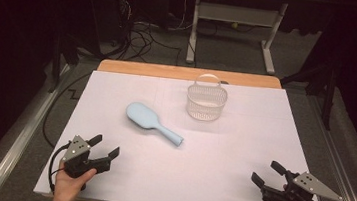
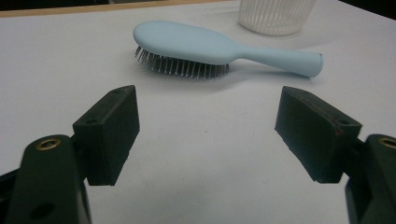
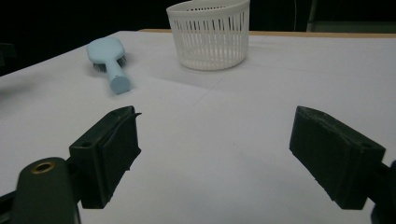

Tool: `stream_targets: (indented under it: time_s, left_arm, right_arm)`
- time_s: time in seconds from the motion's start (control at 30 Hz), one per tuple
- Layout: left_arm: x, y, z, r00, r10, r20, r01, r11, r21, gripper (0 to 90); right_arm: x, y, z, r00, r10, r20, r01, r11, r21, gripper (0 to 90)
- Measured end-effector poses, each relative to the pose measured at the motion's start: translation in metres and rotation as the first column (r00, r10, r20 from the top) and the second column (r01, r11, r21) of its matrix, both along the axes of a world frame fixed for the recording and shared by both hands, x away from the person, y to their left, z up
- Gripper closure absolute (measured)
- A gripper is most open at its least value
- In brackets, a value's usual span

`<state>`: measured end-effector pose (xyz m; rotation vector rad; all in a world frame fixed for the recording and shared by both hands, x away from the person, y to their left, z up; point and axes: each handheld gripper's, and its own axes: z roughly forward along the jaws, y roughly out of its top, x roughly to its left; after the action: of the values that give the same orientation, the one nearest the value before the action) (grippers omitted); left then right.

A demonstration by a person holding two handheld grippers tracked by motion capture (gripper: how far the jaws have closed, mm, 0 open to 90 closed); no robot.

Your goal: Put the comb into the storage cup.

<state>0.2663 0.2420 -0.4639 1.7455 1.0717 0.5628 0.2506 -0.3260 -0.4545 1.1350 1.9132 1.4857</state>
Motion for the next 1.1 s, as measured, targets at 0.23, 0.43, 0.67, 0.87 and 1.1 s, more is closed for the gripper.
stream_targets:
  time_s: [0.23,0.43,0.67,0.87,1.1]
  left_arm:
    - [-0.0009,0.0009,-0.0001,1.0000,-0.005,-0.002,0.005,1.0000,-0.008,22.9]
    - [-0.0018,0.0005,0.0010,1.0000,-0.006,0.001,0.006,1.0000,-0.007,23.2]
    - [-0.0033,0.0024,0.0026,1.0000,0.002,0.005,-0.002,0.9998,-0.021,23.2]
    - [-0.0038,0.0010,0.0048,0.9999,0.000,0.012,0.000,0.9999,-0.012,23.2]
    - [-0.0044,-0.0017,0.0071,0.9998,-0.013,0.016,0.013,0.9999,-0.005,23.2]
  right_arm:
    - [0.0003,0.0009,0.0002,1.0000,0.003,0.002,-0.003,1.0000,-0.002,16.3]
    - [0.0000,0.0005,0.0003,1.0000,0.003,0.004,-0.003,1.0000,-0.002,16.3]
    - [0.0003,0.0004,0.0001,1.0000,0.003,0.001,-0.003,1.0000,-0.006,16.3]
    - [0.0003,0.0002,0.0000,1.0000,0.000,0.000,0.000,1.0000,-0.005,16.3]
    - [0.0007,0.0000,-0.0001,1.0000,-0.001,-0.001,0.001,1.0000,-0.001,16.3]
